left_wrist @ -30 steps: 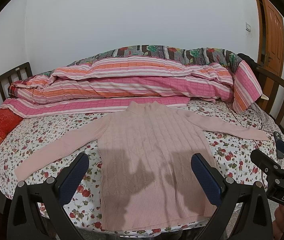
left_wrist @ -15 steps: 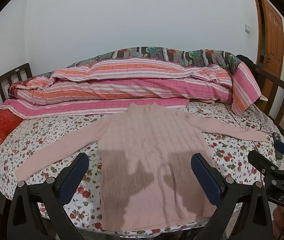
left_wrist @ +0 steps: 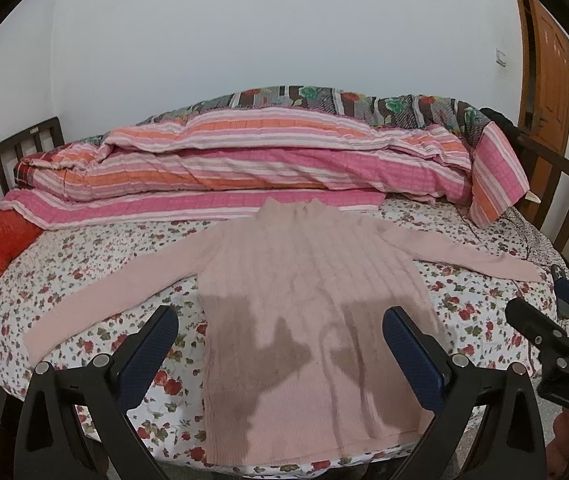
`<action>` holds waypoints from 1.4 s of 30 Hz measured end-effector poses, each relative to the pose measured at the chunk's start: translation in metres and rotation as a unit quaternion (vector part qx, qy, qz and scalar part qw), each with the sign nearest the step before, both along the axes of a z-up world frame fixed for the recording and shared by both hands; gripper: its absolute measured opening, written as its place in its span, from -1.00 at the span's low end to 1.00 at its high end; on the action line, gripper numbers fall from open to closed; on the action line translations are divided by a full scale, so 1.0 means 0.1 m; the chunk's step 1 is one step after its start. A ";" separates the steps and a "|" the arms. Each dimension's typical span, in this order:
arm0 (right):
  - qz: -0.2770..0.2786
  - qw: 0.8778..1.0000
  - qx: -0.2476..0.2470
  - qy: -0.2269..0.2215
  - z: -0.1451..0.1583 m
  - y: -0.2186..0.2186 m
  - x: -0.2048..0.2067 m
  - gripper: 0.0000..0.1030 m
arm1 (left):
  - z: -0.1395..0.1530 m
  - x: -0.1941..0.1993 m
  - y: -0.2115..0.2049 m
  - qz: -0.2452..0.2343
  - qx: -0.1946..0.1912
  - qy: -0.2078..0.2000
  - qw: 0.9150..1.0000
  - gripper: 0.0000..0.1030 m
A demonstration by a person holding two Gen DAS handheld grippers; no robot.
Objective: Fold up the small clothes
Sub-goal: 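Grasp the sleeve cuff nearest the left tool with the left gripper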
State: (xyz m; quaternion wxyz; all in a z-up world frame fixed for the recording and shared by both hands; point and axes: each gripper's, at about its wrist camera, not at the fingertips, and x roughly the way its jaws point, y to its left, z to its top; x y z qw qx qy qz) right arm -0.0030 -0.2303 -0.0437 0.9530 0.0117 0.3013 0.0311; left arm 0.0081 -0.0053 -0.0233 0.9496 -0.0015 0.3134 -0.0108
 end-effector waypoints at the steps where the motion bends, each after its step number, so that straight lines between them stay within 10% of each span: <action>1: 0.001 1.000 -0.001 0.002 -0.03 0.02 0.02 1.00 | -0.04 0.04 0.04 0.001 -0.002 0.003 1.000 1.00; 20: 0.024 0.998 -0.014 0.051 -0.78 0.40 0.81 1.00 | -1.34 0.68 1.72 0.122 -0.098 0.063 0.986 0.98; 32: 0.038 0.995 -0.011 0.092 -1.09 0.58 1.19 1.00 | -1.82 0.53 3.18 0.272 -0.230 0.020 0.934 0.33; 39: 0.040 0.994 -0.003 0.104 -1.19 0.57 1.34 1.00 | -1.89 0.65 3.50 0.332 -0.225 0.015 0.916 -0.01; 42: 0.039 0.994 0.001 0.106 -1.21 0.51 1.38 1.00 | -1.85 0.66 3.55 0.352 -0.200 0.012 0.914 -0.54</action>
